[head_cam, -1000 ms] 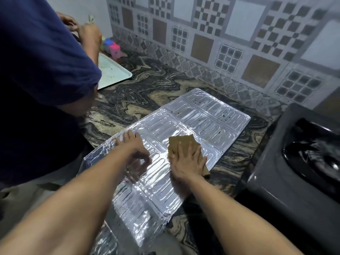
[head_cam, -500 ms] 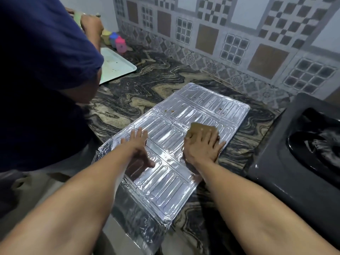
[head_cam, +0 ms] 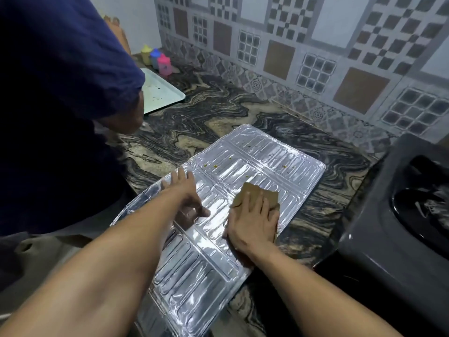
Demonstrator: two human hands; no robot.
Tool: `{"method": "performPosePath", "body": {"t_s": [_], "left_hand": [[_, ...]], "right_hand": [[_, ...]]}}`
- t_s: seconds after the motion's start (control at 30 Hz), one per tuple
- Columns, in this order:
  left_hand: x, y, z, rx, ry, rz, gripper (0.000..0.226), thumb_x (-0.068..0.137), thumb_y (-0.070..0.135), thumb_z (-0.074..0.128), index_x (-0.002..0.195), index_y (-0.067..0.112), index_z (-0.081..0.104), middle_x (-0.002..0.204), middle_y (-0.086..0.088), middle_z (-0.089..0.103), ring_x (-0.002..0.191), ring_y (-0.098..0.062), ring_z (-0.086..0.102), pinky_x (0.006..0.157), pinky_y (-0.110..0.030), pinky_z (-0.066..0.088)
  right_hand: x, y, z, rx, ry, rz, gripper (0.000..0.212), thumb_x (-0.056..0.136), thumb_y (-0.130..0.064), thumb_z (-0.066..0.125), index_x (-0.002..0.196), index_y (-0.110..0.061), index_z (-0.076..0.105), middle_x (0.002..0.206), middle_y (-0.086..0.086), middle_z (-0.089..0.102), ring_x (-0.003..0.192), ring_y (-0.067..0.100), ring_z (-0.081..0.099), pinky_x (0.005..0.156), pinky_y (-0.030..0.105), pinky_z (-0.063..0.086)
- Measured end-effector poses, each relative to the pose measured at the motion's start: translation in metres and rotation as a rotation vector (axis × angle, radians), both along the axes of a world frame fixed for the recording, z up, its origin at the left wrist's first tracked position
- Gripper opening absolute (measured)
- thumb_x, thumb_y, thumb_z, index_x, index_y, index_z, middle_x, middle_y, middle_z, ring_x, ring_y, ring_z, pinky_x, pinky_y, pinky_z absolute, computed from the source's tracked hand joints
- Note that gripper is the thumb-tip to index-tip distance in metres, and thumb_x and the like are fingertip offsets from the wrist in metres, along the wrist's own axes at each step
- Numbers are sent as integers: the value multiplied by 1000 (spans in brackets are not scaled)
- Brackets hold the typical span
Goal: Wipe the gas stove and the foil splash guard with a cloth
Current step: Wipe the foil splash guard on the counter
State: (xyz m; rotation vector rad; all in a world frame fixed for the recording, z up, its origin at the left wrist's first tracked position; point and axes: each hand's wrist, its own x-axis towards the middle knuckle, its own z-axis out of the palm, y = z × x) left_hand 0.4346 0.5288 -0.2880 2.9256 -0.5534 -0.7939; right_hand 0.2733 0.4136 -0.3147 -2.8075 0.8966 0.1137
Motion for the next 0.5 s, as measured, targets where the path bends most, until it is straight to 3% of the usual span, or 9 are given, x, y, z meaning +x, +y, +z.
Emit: {"method": "performPosePath", "body": {"t_s": [0.2,0.5], "left_hand": [[8,1,-5,44,81,-18,160,44,61,86,149,8,-22,155,-13,-32,143,-34,-27,116,-62,-1],[10,1,-9,74,69,-56,159,45,65,83,148,7,-23,156,-13,-31,144,-33,-26,115,-63,2]], "right_hand": [[15,-18,-4,27,-48,-137,72,95,-55,18,156,-21,-1,162,14,-7,148,31,-14,113,61,-12],[62,-76,-2,1,-9,-425,70,95,-53,22,155,-18,9,162,16,4,148,37,-3,113,64,-4]]}}
